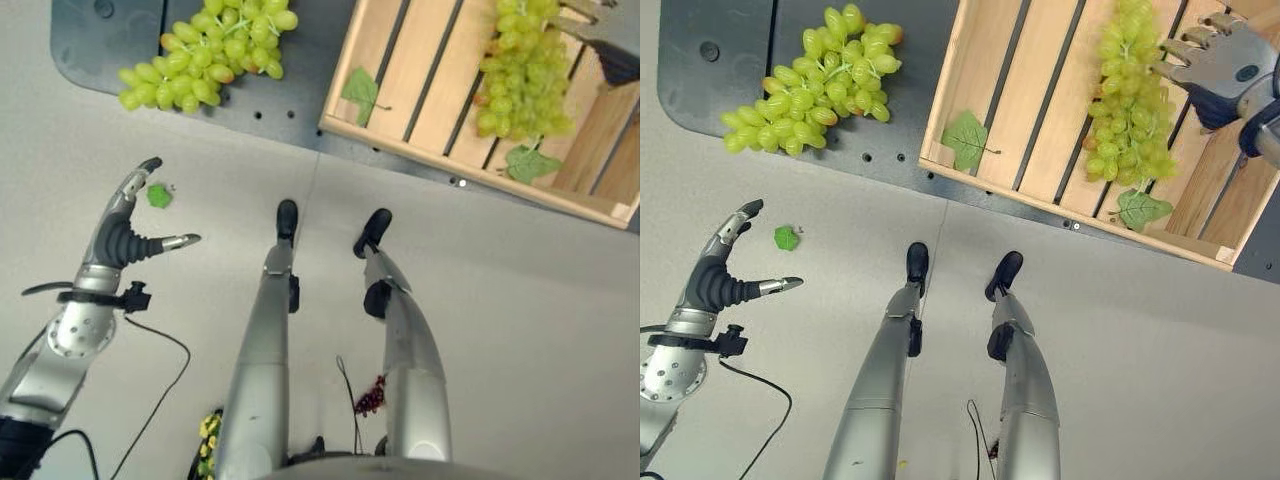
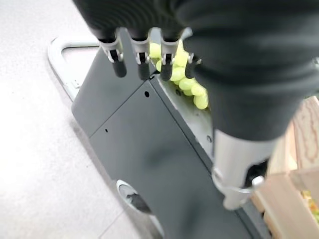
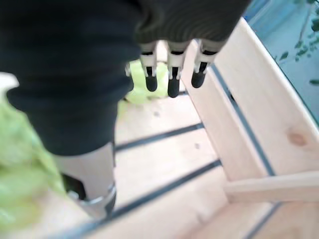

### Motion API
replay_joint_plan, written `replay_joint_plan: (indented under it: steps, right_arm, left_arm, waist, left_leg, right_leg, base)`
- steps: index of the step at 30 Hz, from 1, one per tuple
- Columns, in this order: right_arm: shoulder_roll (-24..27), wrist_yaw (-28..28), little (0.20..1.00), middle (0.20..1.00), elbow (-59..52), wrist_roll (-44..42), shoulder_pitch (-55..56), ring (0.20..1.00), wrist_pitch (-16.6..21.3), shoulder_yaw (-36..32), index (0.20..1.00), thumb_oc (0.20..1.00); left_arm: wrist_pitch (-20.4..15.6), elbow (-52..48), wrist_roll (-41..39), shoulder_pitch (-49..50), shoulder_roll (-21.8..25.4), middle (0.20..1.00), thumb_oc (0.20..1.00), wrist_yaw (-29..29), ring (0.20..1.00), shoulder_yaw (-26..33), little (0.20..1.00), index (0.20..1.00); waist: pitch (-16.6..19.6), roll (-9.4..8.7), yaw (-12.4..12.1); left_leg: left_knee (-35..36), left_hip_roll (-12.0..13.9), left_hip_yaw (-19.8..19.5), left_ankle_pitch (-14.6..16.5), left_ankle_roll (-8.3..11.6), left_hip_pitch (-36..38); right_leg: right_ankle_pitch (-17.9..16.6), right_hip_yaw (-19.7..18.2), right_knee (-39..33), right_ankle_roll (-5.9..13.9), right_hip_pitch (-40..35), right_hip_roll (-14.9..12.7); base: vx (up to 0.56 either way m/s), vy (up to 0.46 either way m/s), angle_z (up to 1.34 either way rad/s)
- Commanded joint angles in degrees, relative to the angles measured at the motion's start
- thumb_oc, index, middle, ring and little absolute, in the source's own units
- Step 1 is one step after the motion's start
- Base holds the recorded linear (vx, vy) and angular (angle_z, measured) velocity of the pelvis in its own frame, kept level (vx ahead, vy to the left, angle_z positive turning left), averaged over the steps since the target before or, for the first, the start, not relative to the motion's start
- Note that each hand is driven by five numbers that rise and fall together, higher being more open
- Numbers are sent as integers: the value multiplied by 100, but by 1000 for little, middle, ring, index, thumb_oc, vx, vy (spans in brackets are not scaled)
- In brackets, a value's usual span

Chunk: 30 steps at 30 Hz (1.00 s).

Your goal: Pick up the fruits from the basket on one side to the basket on the other side

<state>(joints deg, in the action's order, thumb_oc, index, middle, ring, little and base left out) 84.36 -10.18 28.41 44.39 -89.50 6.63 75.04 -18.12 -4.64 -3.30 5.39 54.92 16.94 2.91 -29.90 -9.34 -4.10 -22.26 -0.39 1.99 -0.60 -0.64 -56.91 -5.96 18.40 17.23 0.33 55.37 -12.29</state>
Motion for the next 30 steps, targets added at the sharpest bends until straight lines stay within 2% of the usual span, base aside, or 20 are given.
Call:
replay_joint_plan:
  steps: [1,4,10,15,22,30]
  right_arm:
    - [241,175,1000,1000,74,261,-26,1000,-144,517,1000,1000]
    - [205,26,1000,1000,97,252,-76,1000,-206,517,1000,1000]
    - [123,-84,1000,1000,223,906,108,1000,-335,517,1000,1000]
    - [140,-230,1000,1000,188,1092,138,1000,-346,517,1000,1000]
    - [179,-498,1000,1000,169,900,75,1000,-334,517,1000,1000]
    - [375,-912,1000,1000,444,678,71,1000,-366,517,1000,1000]
  left_arm:
    - [-146,-350,307,254,-40,1000,1000,184,1000,369,1000,1000]
    - [-152,-351,367,233,-143,1000,1000,219,1000,292,1000,1000]
    - [-142,-377,422,252,39,1000,1000,272,1000,237,1000,1000]
    - [-168,-412,439,242,73,1000,1000,304,1000,199,1000,1000]
    - [-234,-430,397,222,39,1000,1000,323,1000,113,1000,1000]
    - [-304,-441,376,262,165,1000,1000,362,1000,73,1000,1000]
  waist:
    - [11,-315,12]
    - [11,-290,13]
    - [11,-391,-79]
    - [11,-387,-92]
    - [11,-351,-85]
    - [11,-398,-39]
  left_leg:
    - [402,-66,-299,395,64,648]
    - [432,-71,-335,368,62,654]
    - [600,-64,-399,280,93,710]
    - [671,-77,-438,229,106,726]
    - [673,-85,-438,234,107,697]
    - [654,-74,-455,232,114,686]
  right_leg:
    - [-148,-15,253,946,76,-522]
    - [-136,2,260,939,68,-528]
    - [-125,61,229,947,32,-524]
    - [-114,94,206,956,-2,-536]
    - [-104,70,193,954,2,-535]
    - [-105,79,179,949,-29,-519]
  base:
    - [-1,-41,2]
    - [0,-13,1]
    - [4,-12,3]
    - [14,-22,6]
    - [7,2,3]
    - [0,0,0]
